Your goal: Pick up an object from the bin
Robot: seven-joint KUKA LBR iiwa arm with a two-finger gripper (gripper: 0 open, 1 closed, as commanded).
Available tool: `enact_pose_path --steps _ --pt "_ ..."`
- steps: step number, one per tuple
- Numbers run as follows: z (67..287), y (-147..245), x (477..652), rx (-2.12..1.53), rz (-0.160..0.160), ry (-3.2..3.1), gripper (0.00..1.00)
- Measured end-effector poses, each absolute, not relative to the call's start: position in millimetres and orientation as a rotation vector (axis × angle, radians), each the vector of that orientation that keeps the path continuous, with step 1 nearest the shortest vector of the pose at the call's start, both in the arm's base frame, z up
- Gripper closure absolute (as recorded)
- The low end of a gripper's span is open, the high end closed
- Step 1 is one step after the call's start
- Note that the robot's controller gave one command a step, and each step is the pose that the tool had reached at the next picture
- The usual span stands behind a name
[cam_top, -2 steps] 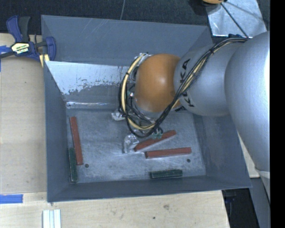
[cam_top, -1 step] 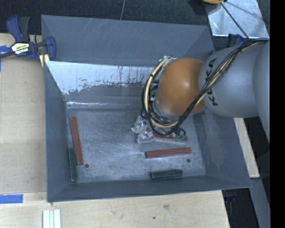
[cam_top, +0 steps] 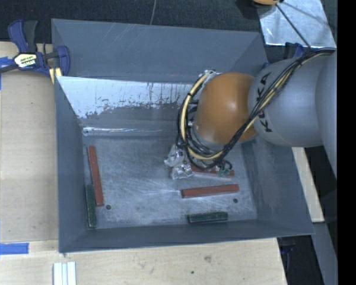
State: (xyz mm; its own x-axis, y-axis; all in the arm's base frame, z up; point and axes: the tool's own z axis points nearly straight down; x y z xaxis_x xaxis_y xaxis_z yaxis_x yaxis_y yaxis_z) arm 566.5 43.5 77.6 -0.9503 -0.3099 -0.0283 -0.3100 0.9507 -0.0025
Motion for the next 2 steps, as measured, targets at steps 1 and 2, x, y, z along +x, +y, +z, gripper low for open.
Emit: enact_pose_path --steps 1,2 --pt "142.3 38.4 570.3 -0.496 0.000 3.098 0.00" --pt "141.9 38.3 570.0 -0.495 0.001 3.099 0.00"
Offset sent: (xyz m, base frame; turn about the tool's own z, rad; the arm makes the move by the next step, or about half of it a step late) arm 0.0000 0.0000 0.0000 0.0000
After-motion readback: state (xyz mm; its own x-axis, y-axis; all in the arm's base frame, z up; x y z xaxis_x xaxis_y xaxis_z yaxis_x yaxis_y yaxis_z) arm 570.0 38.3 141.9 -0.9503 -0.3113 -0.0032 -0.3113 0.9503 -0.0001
